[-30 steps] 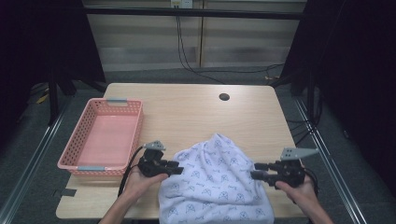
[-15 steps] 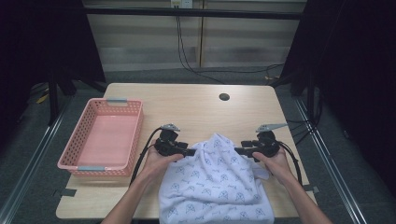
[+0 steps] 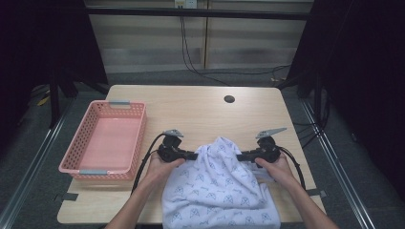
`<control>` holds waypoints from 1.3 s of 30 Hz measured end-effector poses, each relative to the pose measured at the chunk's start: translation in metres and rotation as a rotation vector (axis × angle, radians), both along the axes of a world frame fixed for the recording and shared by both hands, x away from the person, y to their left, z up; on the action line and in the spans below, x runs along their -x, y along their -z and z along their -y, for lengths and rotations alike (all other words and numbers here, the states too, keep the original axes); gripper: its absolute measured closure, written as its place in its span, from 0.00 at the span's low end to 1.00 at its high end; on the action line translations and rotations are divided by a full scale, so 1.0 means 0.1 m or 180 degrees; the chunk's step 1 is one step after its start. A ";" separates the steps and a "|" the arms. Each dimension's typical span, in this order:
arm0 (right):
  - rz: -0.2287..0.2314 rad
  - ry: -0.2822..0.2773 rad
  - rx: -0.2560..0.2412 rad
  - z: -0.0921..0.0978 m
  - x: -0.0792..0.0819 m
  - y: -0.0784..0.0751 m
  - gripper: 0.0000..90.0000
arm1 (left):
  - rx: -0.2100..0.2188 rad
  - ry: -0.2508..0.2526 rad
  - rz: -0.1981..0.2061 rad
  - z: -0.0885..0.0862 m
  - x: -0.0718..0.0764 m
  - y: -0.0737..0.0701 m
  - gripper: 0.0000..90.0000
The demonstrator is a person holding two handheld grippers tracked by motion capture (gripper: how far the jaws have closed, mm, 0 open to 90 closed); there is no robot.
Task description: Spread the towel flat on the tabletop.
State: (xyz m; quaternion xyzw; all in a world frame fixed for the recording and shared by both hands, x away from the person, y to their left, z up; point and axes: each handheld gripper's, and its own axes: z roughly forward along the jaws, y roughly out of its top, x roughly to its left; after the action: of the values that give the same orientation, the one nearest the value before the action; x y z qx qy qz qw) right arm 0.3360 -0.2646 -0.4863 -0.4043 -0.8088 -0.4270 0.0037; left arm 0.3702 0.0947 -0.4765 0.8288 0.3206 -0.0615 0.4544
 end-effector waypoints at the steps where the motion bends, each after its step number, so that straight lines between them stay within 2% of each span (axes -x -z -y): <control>1: 0.0059 0.0056 -0.0048 0.03 -0.04 -0.08 0.90 | 0.0033 -0.0013 0.0034 -0.01 -0.01 -0.06 0.96; 3: 0.0179 0.0126 -0.0128 0.07 -0.10 -0.23 0.90 | 0.0070 -0.0038 0.0190 -0.03 -0.05 -0.26 0.96; 10: 0.0744 0.0345 -0.0337 0.15 -0.33 -0.99 0.90 | 0.0334 -0.0197 0.0623 -0.10 -0.13 -0.92 0.96; 12: 0.0889 0.0380 -0.0407 0.17 -0.36 -1.20 0.90 | 0.0430 -0.0233 0.0757 -0.15 -0.09 -1.10 0.96; 14: 0.1043 0.0372 -0.0502 0.16 -0.32 -1.37 0.90 | 0.0483 -0.0187 0.0846 -0.16 -0.01 -1.17 0.96; 16: 0.1077 0.0288 -0.0545 0.14 -0.25 -1.40 0.90 | 0.0432 -0.0081 0.0880 -0.17 0.13 -1.16 0.96; 18: 0.1054 0.0206 -0.0487 0.10 -0.13 -1.31 0.90 | 0.0308 0.0054 0.0818 -0.15 0.30 -1.04 0.96; 20: 0.0967 0.0071 -0.0362 0.06 0.02 -1.13 0.89 | 0.0193 0.0219 0.0697 -0.14 0.49 -0.85 0.95; 22: 0.0820 -0.0036 -0.0308 0.06 0.18 -0.90 0.89 | 0.0058 0.0374 0.0565 -0.13 0.67 -0.59 0.95; 23: 0.0727 -0.0063 -0.0254 0.06 0.27 -0.77 0.89 | 0.0018 0.0421 0.0505 -0.13 0.72 -0.52 0.95; 25: 0.0620 -0.0118 -0.0244 0.06 0.41 -0.61 0.86 | -0.0071 0.0574 0.0377 -0.12 0.87 -0.35 0.95; 26: 0.0573 -0.0184 -0.0217 0.06 0.49 -0.54 0.85 | -0.0214 0.0681 0.0331 -0.10 0.96 -0.26 0.95; 27: 0.0519 -0.0251 -0.0217 0.06 0.60 -0.48 0.84 | -0.0275 0.0711 0.0308 -0.09 1.00 -0.22 0.95; 29: 0.0434 -0.0358 -0.0231 0.05 0.75 -0.41 0.82 | -0.0327 0.0837 0.0148 -0.07 1.10 -0.12 0.93; 30: 0.0382 -0.0395 -0.0227 0.05 0.86 -0.36 0.82 | -0.0371 0.0876 0.0133 -0.07 1.12 -0.10 0.91; 32: 0.0270 -0.0463 -0.0132 0.06 1.00 -0.26 0.82 | -0.0331 0.0971 0.0056 -0.05 1.15 -0.05 0.86; 33: 0.0222 -0.0477 -0.0077 0.06 1.05 -0.20 0.82 | -0.0325 0.0991 0.0068 -0.04 1.14 -0.05 0.82; 34: 0.0175 -0.0485 -0.0064 0.07 1.08 -0.15 0.82 | -0.0273 0.0931 0.0076 -0.04 1.13 -0.08 0.77; 35: 0.0128 -0.0485 -0.0054 0.08 1.12 -0.10 0.81 | -0.0146 0.0877 0.0076 -0.05 1.09 -0.11 0.70; 36: 0.0097 -0.0496 -0.0045 0.09 1.15 -0.07 0.80 | -0.0042 0.0774 0.0133 -0.06 1.05 -0.16 0.67; 37: 0.0072 -0.0502 -0.0066 0.10 1.17 -0.04 0.80 | -0.0008 0.0651 0.0244 -0.05 1.01 -0.20 0.64; 39: 0.0062 -0.0523 -0.0038 0.09 1.18 0.00 0.77 | 0.0070 0.0575 0.0242 0.01 0.90 -0.25 0.64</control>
State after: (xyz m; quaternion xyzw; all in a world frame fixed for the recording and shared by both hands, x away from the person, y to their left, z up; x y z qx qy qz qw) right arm 0.2179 -0.2733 -0.4859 -0.3324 -0.8367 -0.4340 0.0332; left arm 0.2806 0.0939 -0.4515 0.8510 0.2264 -0.0743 0.4680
